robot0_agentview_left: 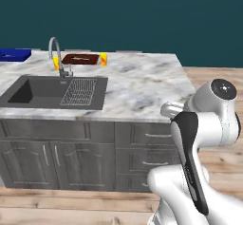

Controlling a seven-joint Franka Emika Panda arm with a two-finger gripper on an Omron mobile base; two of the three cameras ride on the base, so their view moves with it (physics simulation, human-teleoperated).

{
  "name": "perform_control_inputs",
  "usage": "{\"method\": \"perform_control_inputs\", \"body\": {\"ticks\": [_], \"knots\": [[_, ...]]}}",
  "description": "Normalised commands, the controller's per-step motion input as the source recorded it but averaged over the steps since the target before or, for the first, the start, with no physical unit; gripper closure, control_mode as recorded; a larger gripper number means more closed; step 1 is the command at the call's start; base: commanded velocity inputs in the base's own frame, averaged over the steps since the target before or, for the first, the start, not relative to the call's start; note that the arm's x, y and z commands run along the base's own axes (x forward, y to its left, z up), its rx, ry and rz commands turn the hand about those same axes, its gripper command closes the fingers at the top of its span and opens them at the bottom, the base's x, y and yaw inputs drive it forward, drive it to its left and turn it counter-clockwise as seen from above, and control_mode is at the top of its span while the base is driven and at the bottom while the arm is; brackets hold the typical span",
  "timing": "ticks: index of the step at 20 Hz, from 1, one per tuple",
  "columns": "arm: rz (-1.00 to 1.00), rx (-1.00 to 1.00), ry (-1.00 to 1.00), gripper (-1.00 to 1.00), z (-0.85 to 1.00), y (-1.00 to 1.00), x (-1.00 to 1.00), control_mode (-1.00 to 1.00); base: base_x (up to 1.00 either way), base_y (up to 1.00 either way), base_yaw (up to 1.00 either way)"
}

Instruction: Gather the potato and avocado from the fridge and place them on a tray on the dining counter. Then gather the fishs from the fridge and place them on the other tray.

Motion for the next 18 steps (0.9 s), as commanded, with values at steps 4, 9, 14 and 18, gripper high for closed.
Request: {"method": "perform_control_inputs", "body": {"ticks": [4, 9, 14, 18], "knots": [[0.00, 0.00, 0.00, 1.00, 0.00, 0.00, 0.00, 1.00, 0.01, -0.79, 0.29], [0.00, 0.00, 0.00, 1.00, 0.00, 0.00, 0.00, 1.00, 0.03, -0.79, 0.30], [0.00, 0.00, 0.00, 1.00, 0.00, 0.00, 0.00, 1.00, 0.02, -0.81, 0.34], [0.00, 0.00, 0.00, 1.00, 0.00, 0.00, 0.00, 1.00, 0.08, -0.75, 0.37]]}}
